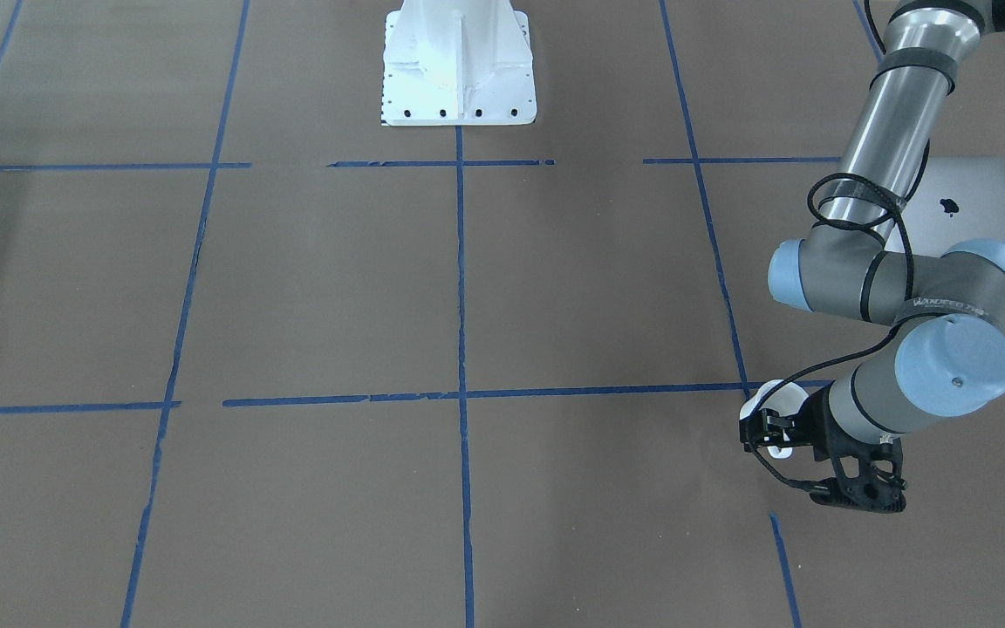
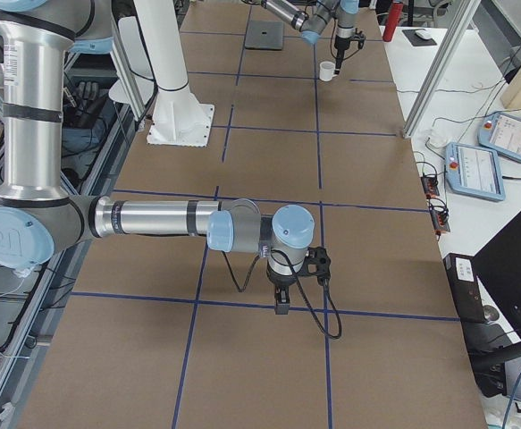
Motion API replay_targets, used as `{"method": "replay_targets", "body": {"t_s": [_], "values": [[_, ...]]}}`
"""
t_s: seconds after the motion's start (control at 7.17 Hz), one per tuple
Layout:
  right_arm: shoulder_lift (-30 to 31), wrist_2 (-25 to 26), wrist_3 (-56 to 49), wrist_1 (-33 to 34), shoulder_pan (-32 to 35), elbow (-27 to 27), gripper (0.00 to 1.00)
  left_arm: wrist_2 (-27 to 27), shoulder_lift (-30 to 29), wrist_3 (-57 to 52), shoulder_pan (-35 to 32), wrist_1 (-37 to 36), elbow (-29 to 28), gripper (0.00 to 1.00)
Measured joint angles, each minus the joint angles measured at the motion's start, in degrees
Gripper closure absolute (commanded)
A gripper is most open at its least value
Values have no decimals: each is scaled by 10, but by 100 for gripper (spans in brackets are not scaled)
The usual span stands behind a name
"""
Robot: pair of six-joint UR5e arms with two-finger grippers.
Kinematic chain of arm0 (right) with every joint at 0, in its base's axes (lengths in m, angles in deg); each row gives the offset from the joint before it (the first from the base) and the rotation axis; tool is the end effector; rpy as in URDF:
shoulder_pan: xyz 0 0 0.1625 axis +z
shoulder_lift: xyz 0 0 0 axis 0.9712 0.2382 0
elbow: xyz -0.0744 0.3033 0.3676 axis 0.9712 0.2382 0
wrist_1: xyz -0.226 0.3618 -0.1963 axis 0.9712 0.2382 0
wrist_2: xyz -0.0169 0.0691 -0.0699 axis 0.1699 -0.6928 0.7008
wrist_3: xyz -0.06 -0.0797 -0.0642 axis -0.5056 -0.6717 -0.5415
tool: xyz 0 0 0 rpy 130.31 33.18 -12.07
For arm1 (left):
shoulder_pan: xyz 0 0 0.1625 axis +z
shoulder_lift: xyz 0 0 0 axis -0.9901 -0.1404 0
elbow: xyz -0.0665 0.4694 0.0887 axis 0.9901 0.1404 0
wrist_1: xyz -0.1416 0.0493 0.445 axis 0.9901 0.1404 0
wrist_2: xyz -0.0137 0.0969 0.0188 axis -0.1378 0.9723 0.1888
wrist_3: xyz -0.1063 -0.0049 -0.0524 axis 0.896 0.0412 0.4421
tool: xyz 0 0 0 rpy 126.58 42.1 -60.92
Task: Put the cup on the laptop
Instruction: 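Close the left gripper on the white cup and lift it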
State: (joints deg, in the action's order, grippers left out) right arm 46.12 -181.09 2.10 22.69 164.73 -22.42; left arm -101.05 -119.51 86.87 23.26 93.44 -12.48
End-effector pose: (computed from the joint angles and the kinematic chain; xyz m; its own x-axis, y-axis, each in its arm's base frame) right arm 0.0414 -0.4994 0.7173 0.7417 -0.0841 0.6654 0.0907 0.9956 0.0247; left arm 0.4112 -0.7918 0.4950 0.6689 0.1743 -0.7226 -0.0942 0.9842 0.1502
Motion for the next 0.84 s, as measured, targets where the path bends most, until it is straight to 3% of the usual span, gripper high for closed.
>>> {"method": "replay_targets", "body": {"t_s": [0.28,0.56,0.84], "values": [[0,0,0,0,0,0,0,0,2,6,2,-1,-1,33],[0,0,0,0,0,0,0,0,3,7,3,0,-7,54],[0,0,0,0,0,0,0,0,2,8,5,0,-10,100]]}}
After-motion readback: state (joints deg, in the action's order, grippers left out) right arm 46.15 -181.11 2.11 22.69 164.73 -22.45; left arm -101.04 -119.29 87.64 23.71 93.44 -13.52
